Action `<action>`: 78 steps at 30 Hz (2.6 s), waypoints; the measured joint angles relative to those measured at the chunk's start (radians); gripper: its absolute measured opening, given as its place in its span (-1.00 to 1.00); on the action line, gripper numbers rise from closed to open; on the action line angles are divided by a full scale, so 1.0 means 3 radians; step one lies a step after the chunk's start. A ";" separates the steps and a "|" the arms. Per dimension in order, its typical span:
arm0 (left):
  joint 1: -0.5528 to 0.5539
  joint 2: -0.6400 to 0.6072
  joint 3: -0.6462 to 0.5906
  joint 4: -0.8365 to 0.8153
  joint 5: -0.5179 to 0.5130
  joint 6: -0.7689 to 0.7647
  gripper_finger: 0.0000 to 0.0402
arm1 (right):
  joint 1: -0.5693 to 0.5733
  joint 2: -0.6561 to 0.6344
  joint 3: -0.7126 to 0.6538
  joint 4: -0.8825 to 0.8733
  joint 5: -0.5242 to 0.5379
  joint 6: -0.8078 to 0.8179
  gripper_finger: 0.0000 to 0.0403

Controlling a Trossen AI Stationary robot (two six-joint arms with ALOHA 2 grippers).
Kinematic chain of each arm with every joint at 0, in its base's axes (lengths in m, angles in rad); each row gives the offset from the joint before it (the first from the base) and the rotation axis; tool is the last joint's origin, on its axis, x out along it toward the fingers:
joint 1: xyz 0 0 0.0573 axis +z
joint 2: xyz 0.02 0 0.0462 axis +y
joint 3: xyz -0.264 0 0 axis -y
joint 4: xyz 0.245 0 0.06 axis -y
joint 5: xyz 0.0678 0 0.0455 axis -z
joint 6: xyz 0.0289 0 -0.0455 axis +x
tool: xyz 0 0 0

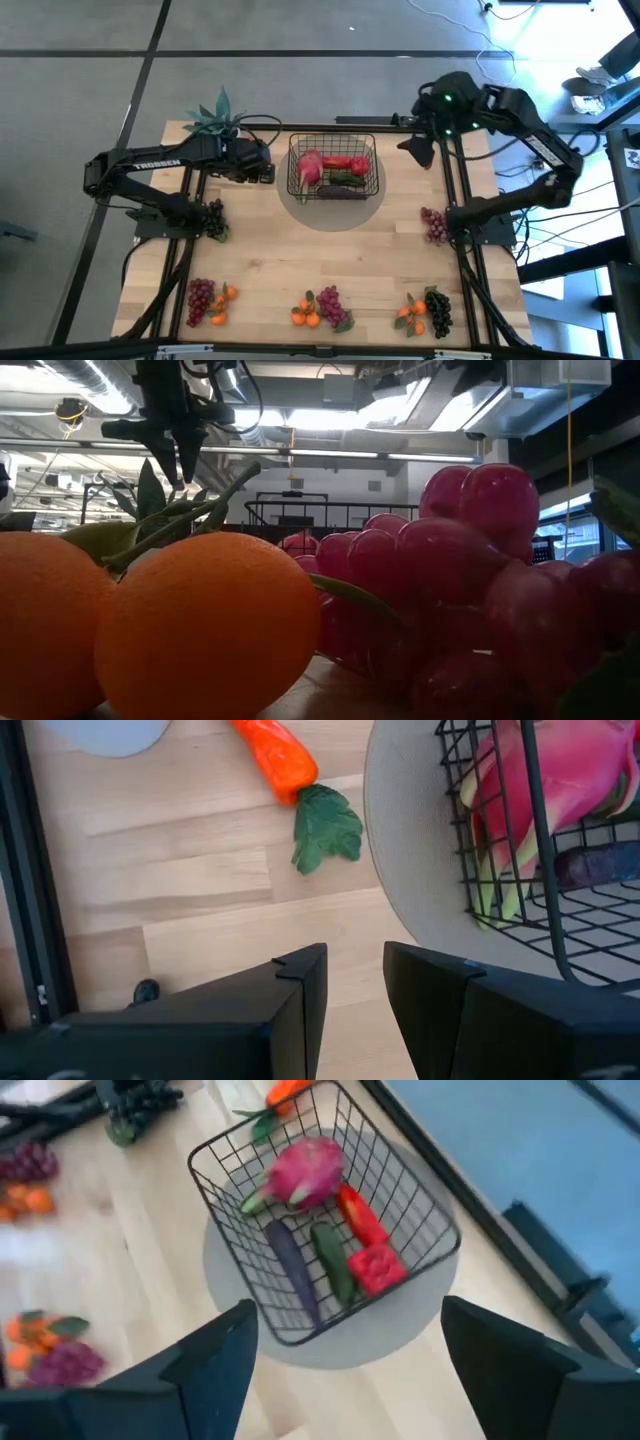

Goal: Build produce basket
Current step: Put the dark red chili pepper into the black wire basket

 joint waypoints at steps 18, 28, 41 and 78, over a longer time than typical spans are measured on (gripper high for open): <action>0.0000 0.0000 0.0000 0.0074 -0.0001 0.0139 -0.55 | 0.0231 -0.0890 -0.1290 0.0026 0.0509 0.1502 0.48; 0.0000 0.0000 0.0000 0.0080 -0.0001 0.0140 -0.55 | 0.0341 -0.0945 -0.1788 -0.0015 0.0340 0.1838 0.48; 0.0000 0.0000 0.0000 0.0086 0.0000 0.0136 -0.55 | 0.0291 -0.0740 -0.2263 0.0107 0.1335 0.2469 0.48; -0.0045 0.0000 0.0000 0.0267 0.0251 0.0139 -0.55 | -0.1553 0.1290 -0.2562 0.1594 0.1664 0.1308 0.48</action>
